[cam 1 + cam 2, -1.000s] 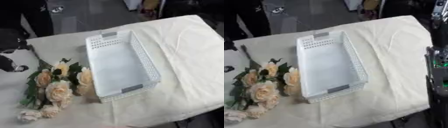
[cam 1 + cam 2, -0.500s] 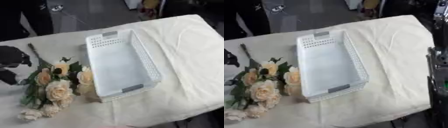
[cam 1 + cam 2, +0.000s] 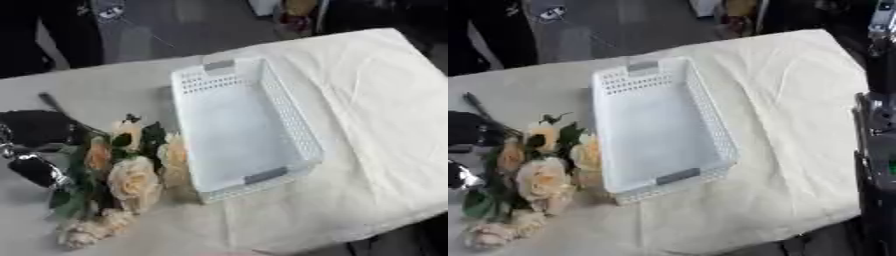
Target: Pick up objects on the table and place them in the box.
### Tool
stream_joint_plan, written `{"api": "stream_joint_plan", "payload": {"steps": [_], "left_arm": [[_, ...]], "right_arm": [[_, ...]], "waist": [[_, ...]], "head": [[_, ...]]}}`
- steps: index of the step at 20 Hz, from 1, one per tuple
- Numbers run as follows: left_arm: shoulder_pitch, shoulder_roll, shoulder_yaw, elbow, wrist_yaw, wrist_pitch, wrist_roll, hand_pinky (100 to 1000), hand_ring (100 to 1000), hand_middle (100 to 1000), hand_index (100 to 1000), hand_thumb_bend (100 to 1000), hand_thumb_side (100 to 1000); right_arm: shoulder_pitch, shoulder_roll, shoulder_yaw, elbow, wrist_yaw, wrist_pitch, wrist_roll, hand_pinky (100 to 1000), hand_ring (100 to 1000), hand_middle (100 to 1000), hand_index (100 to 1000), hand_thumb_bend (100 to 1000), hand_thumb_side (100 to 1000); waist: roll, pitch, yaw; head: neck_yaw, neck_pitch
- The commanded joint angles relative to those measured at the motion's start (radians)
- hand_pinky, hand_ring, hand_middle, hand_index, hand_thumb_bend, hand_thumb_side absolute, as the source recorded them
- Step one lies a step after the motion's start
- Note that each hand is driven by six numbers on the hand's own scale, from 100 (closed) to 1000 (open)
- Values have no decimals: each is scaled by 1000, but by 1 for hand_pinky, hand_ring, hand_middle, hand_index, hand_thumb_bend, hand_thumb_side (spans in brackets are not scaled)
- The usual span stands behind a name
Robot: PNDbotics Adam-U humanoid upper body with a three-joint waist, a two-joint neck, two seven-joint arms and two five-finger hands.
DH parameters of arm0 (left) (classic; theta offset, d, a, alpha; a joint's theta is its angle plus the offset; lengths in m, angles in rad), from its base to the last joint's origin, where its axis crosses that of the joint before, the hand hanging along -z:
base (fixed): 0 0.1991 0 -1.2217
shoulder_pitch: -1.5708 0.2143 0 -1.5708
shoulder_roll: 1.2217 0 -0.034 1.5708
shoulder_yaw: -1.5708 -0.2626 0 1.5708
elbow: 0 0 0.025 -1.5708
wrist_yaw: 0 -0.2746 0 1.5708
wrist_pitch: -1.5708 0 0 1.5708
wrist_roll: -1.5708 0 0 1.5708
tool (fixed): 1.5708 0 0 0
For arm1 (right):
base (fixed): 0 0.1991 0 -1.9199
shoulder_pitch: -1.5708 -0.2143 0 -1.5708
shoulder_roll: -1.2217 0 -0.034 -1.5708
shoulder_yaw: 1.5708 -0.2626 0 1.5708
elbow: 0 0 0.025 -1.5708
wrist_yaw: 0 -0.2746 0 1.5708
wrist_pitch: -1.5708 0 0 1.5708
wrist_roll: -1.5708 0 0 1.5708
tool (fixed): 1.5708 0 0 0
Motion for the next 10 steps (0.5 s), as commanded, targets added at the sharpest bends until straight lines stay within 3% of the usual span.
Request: {"api": "stream_joint_plan", "payload": {"steps": [1, 5, 10], "left_arm": [[-10, 9, 1, -17, 0, 2, 9, 887, 870, 822, 869, 863, 909], [-1, -21, 2, 28, -16, 3, 2, 872, 853, 803, 845, 866, 872], [14, -59, 11, 118, -37, 8, -7, 866, 856, 816, 858, 877, 901]], "right_arm": [[-22, -9, -2, -16, -2, -3, 1, 623, 785, 750, 876, 100, 659], [-24, -7, -2, -16, -3, -4, 1, 623, 785, 750, 877, 100, 659], [-26, -6, -2, -16, -4, -5, 1, 622, 785, 749, 876, 100, 659]], "waist": [[-1, -7, 0], [-3, -5, 0], [-8, 0, 2]], "head": [[-9, -2], [-16, -2], [-14, -2]]}}
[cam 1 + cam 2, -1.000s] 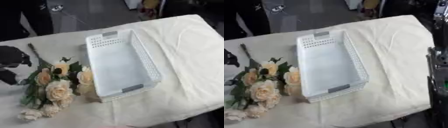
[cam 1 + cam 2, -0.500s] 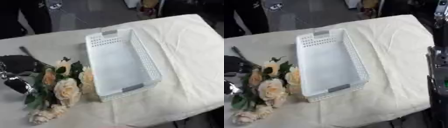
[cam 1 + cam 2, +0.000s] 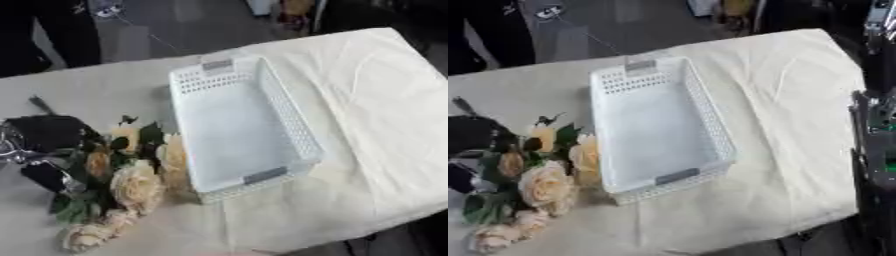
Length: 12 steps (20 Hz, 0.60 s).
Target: Pick up objects on the table and place them in the box.
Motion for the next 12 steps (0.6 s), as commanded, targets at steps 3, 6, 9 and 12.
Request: {"api": "stream_joint_plan", "payload": {"steps": [3, 6, 9, 12], "left_arm": [[3, -42, 20, 105, -27, 3, -4, 848, 836, 793, 836, 881, 898], [0, -77, 26, 157, -43, -3, 16, 813, 784, 729, 776, 882, 870], [-3, -103, 33, 194, -58, -2, 42, 710, 630, 553, 624, 710, 478], [-8, -113, 48, 209, -68, 40, 92, 457, 390, 347, 392, 100, 218]], "right_arm": [[-23, -5, -3, -16, -4, -5, 0, 621, 784, 749, 876, 100, 660], [-23, -4, -3, -16, -4, -4, 0, 620, 784, 749, 876, 100, 661], [-23, -3, -3, -16, -4, -5, 0, 620, 784, 749, 876, 100, 661], [-23, -2, -4, -16, -4, -4, -1, 620, 784, 749, 876, 100, 662]], "waist": [[-11, 1, 3], [-16, 5, 4], [-20, 8, 5], [-20, 8, 6]], "head": [[-3, -2], [4, -2], [9, -2], [8, -2]]}}
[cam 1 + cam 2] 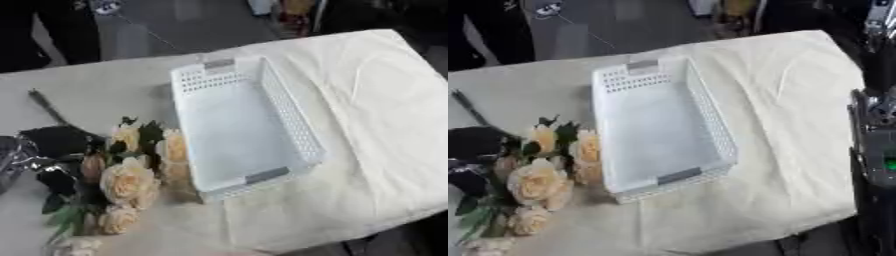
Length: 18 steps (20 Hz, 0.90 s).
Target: Pick up objects on the table and place them in the box.
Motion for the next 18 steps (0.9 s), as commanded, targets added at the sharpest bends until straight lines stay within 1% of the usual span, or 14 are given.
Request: {"api": "stream_joint_plan", "payload": {"steps": [1, 2, 3, 4, 5, 7, 9, 12, 13, 14, 15, 16, 17, 18], "left_arm": [[9, 0, 1, 46, -27, 47, 63, 357, 324, 284, 329, 100, 292], [9, 2, 0, 41, -27, 61, 95, 277, 269, 233, 279, 100, 299], [8, 7, 1, 33, -26, 72, 126, 183, 156, 127, 190, 100, 302], [10, 12, 2, 25, -23, 82, 152, 156, 126, 100, 176, 100, 301], [12, 21, 8, 14, -16, 97, 174, 100, 100, 100, 136, 100, 292], [21, 45, 19, -19, 28, 130, 195, 100, 100, 100, 124, 100, 295], [27, 82, 27, -74, 96, 166, 187, 100, 100, 100, 119, 100, 288], [25, 166, 44, -190, 214, 229, 151, 100, 100, 100, 116, 100, 271], [21, 195, 52, -230, 249, 251, 138, 100, 100, 100, 115, 100, 252], [15, 225, 62, -269, 280, 273, 125, 100, 100, 100, 115, 100, 255], [10, 251, 74, -303, 305, 293, 113, 100, 100, 100, 112, 100, 220], [2, 278, 90, -335, 324, 314, 104, 100, 100, 100, 112, 100, 224], [-5, 302, 106, -361, 337, 333, 97, 100, 100, 100, 110, 100, 182], [-15, 324, 125, -383, 341, 349, 92, 100, 100, 100, 109, 100, 166]], "right_arm": [[-15, -9, -4, -16, -3, -2, -2, 620, 784, 749, 876, 100, 662], [-15, -9, -3, -16, -3, -1, -2, 620, 784, 749, 876, 100, 663], [-14, -9, -4, -16, -3, -1, -2, 620, 784, 749, 876, 100, 663], [-14, -9, -4, -16, -3, -1, -2, 620, 784, 749, 876, 100, 663], [-13, -10, -4, -16, -3, 0, -2, 620, 783, 748, 875, 100, 664], [-12, -10, -6, -16, -1, 1, -3, 620, 783, 748, 876, 100, 665], [-10, -12, -6, -16, 0, 2, -4, 620, 783, 748, 875, 100, 665], [-5, -16, -7, -16, 2, 5, -3, 620, 782, 748, 875, 100, 666], [-4, -17, -7, -16, 3, 6, -3, 620, 782, 748, 875, 100, 666], [-2, -19, -8, -16, 4, 7, -3, 620, 782, 748, 875, 100, 666], [-1, -20, -8, -16, 5, 7, -3, 619, 782, 747, 875, 100, 668], [1, -21, -8, -16, 6, 9, -3, 619, 782, 748, 875, 100, 668], [3, -22, -8, -16, 7, 9, -3, 619, 782, 747, 875, 100, 668], [4, -23, -9, -16, 8, 10, -3, 619, 782, 747, 875, 100, 668]], "waist": [[-5, 0, 1], [-5, 0, 1], [-4, 0, 1], [-3, -1, 1], [-2, -2, 1], [0, -4, 1], [3, -7, 2], [9, -12, 3], [11, -14, 4], [13, -16, 5], [15, -18, 6], [16, -20, 7], [18, -22, 8], [20, -24, 9]], "head": [[6, -2], [5, -2], [4, -2], [2, -2], [-2, -2], [-8, -2], [-13, -2], [-20, -2], [-22, -2], [-24, -2], [-26, -2], [-27, -2], [-29, -2], [-31, -2]]}}
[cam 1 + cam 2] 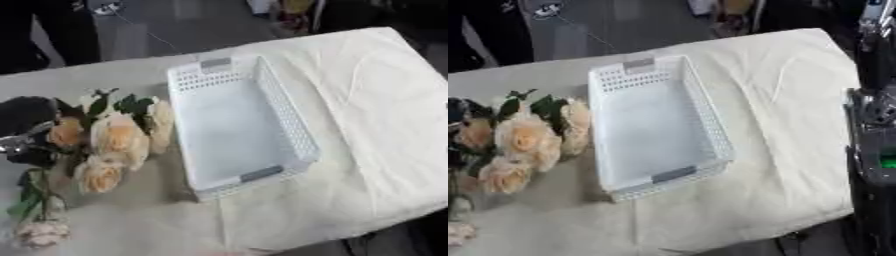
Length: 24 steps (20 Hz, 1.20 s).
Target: Pick up objects on the table and place them in the box.
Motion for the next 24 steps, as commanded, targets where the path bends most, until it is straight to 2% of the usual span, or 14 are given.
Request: {"api": "stream_joint_plan", "payload": {"steps": [1, 4, 7, 11, 15, 19, 24], "left_arm": [[-39, 103, 71, -88, 37, 56, -16, 100, 100, 100, 108, 100, 156], [-66, 130, 131, -111, 33, 99, 2, 100, 100, 100, 107, 100, 140], [-91, 138, 165, -123, 21, 117, 28, 100, 100, 100, 105, 100, 108], [-134, 137, 171, -177, -10, 95, 32, 100, 100, 100, 102, 100, 100], [-226, 104, 163, -219, -29, 71, 15, 100, 100, 100, 100, 100, 100], [-368, 11, 135, -200, -58, 39, 2, 100, 100, 100, 100, 100, 100], [-515, -183, 70, -130, -93, -6, -14, 100, 100, 100, 100, 100, 100]], "right_arm": [[-4, -23, -8, -16, 5, 6, -2, 619, 782, 747, 875, 100, 668], [0, -25, -9, -16, 8, 8, -3, 619, 782, 747, 875, 100, 669], [3, -26, -10, -16, 9, 9, -3, 619, 782, 747, 875, 100, 670], [6, -27, -10, -16, 10, 10, -4, 619, 781, 746, 875, 100, 671], [12, -29, -9, -16, 11, 11, -3, 619, 781, 746, 876, 100, 670], [17, -29, -8, -16, 9, 11, -2, 619, 781, 746, 876, 100, 669], [10, -21, -4, -16, 4, 5, 0, 622, 782, 748, 877, 100, 662]], "waist": [[4, -15, 3], [6, -20, 8], [7, -23, 9], [8, -26, 10], [8, -31, 13], [6, -37, 17], [0, -38, 6]], "head": [[-14, -2], [-18, -2], [-21, -2], [-24, -2], [-23, -2], [-21, -2], [0, -2]]}}
